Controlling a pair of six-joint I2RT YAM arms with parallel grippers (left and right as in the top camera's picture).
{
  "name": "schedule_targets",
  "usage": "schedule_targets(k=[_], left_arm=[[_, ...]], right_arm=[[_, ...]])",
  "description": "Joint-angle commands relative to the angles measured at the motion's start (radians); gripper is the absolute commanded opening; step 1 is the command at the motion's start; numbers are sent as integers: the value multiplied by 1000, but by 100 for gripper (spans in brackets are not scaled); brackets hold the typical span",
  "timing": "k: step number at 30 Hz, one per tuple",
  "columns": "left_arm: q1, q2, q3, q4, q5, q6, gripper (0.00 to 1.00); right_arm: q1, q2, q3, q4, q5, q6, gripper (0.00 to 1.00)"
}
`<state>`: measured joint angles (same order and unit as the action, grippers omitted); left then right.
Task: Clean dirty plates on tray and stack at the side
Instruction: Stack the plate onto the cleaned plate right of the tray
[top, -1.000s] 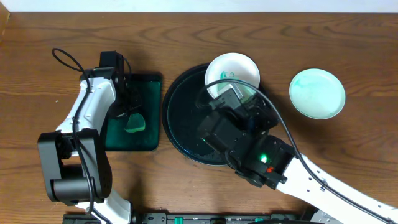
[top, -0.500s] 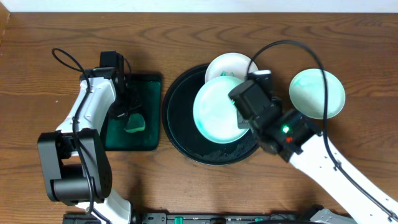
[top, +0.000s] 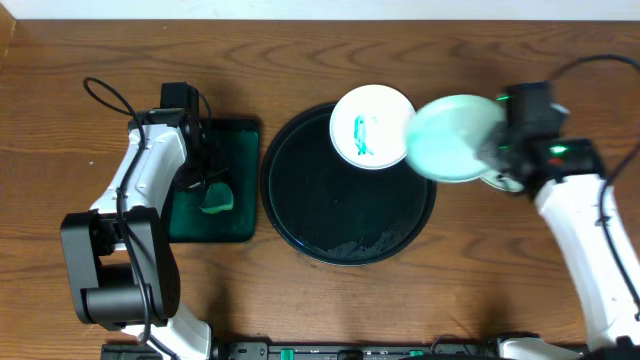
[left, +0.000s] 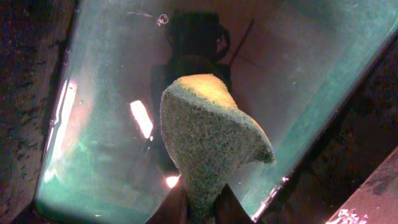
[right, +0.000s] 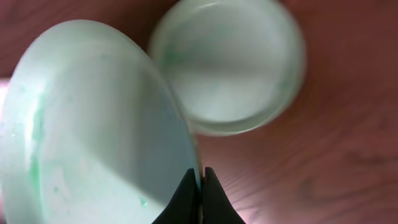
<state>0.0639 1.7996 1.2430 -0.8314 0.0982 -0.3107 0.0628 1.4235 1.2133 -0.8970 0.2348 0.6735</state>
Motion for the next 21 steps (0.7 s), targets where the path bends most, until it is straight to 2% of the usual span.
schedule_targets(k=[1, 8, 17, 18, 19, 20, 21], left_arm=[[3, 0, 5, -5, -2, -4, 8], [3, 0, 5, -6, -1, -4, 7], [3, 0, 5, -13, -2, -4, 8], [3, 0, 5, -14, -1, -4, 8], [3, 0, 5, -13, -1, -4, 7], [3, 0, 5, -14, -1, -4, 7], [3, 0, 5, -14, -1, -4, 7]], right_arm=[[-131, 50, -1, -3, -38, 9, 1], [-324, 226, -1, 9, -40, 2, 1], [-402, 408, -1, 97, -75, -57, 1], [-404, 415, -1, 106, -101, -74, 14], [-403, 419, -1, 112, -127, -85, 32], [-402, 420, -1, 117, -154, -88, 41], [-401, 418, 0, 122, -180, -92, 43]])
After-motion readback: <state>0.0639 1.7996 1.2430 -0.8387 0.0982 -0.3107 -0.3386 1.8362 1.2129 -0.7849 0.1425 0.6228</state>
